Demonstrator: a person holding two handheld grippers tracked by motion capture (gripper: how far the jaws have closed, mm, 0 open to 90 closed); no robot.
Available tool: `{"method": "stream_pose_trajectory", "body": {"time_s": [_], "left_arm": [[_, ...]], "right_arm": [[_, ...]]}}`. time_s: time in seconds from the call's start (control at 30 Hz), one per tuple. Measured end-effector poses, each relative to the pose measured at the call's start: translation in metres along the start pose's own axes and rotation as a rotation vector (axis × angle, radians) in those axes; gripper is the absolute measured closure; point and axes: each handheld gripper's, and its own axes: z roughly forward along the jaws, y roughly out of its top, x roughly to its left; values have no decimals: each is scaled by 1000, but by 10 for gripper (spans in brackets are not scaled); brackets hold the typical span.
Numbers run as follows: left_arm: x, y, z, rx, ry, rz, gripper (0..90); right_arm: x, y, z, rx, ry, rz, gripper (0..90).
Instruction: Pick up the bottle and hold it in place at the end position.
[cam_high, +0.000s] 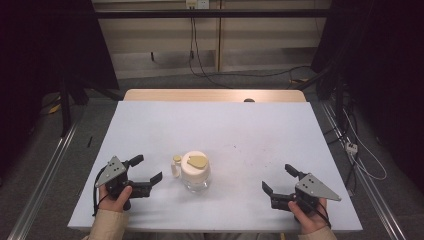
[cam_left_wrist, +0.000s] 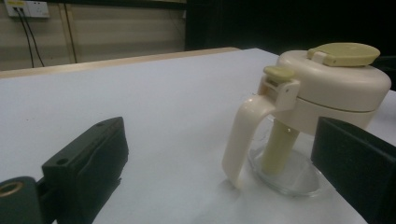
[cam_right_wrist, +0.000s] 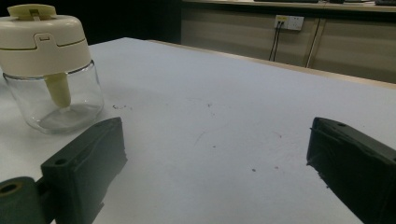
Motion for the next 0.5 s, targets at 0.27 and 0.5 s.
{"method": "stream_pose_trajectory", "body": {"time_s": [0.27, 0.5], "left_arm": [[-7, 2, 1, -6, -20, 14, 35], [-16, 4, 5, -4, -35, 11, 36]], "right_arm": [[1, 1, 0, 0, 2, -10, 39], [1, 1, 1, 3, 3, -7, 41]]}}
